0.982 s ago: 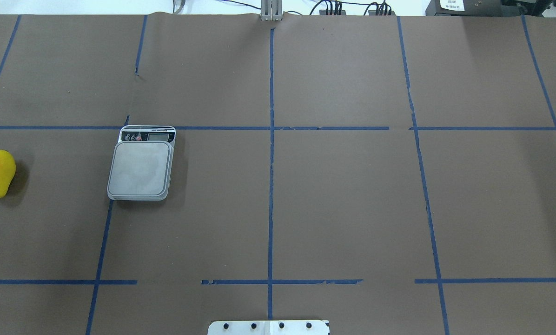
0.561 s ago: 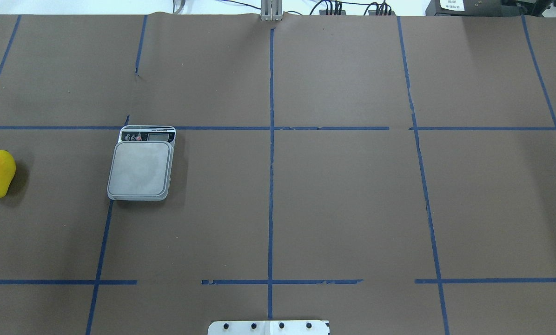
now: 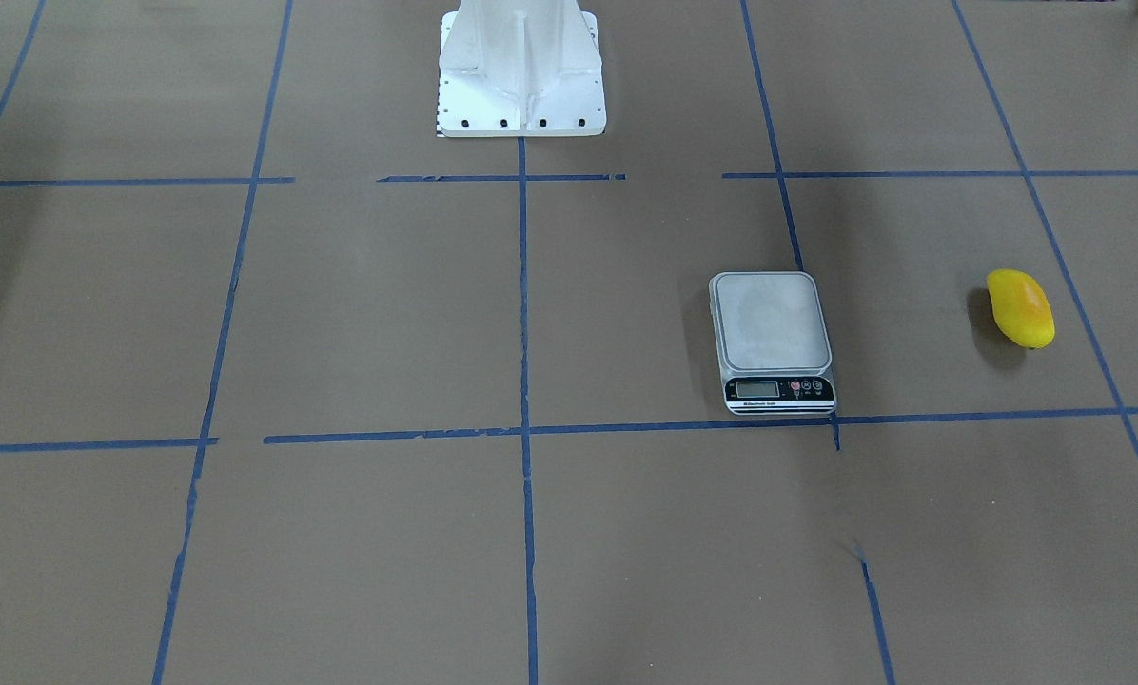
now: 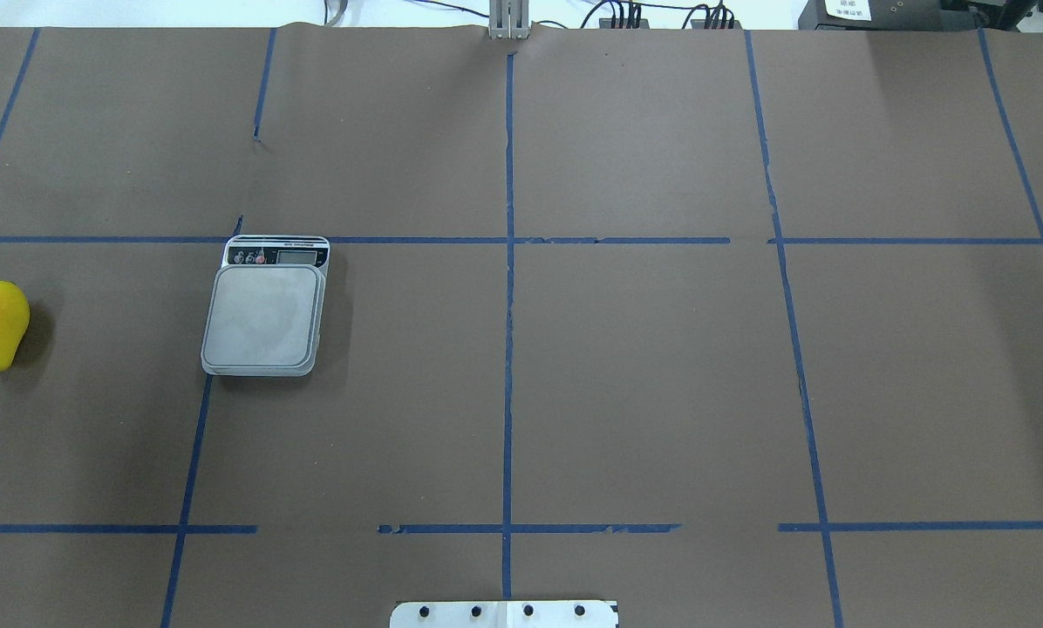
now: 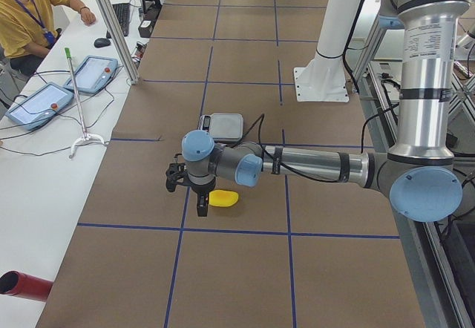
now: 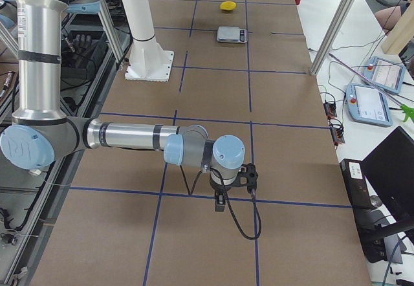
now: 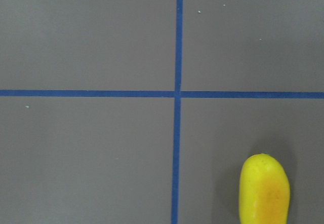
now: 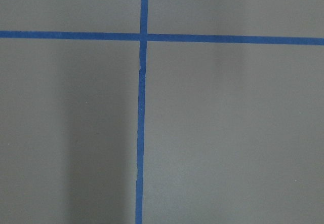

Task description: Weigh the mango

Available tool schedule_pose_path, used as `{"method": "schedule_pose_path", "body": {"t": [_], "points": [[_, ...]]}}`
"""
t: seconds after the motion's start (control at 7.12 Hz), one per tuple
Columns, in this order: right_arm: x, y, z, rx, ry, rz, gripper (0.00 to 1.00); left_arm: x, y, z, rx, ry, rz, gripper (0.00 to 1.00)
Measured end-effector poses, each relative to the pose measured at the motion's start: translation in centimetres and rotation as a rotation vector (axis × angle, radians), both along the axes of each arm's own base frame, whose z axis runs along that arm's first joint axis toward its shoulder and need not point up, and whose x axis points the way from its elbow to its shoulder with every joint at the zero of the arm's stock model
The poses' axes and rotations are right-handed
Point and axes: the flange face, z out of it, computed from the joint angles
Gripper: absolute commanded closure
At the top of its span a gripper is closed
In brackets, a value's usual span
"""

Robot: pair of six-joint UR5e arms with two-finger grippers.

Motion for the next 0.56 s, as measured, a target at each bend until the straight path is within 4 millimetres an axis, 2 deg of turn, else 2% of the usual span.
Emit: {"method": "schedule_pose_path", "body": {"t": [0.14,0.28,0.42,0.56], "points": [[0.0,0.0,0.0,0.000,0.000,0.000,0.00,3.6,1.0,1.0,0.005,0.012,0.030,0.00],[0.0,0.0,0.0,0.000,0.000,0.000,0.00,6.1,2.0,2.4,0.002,0.014,0.053,0.00],[0.0,0.0,0.0,0.000,0.000,0.000,0.00,8.0,2.7,3.4,-0.003,0.006,0.063,0.00],[0.0,0.0,0.0,0.000,0.000,0.000,0.00,9.0,3.1,4.3,0.000,0.001,0.064,0.00]]}}
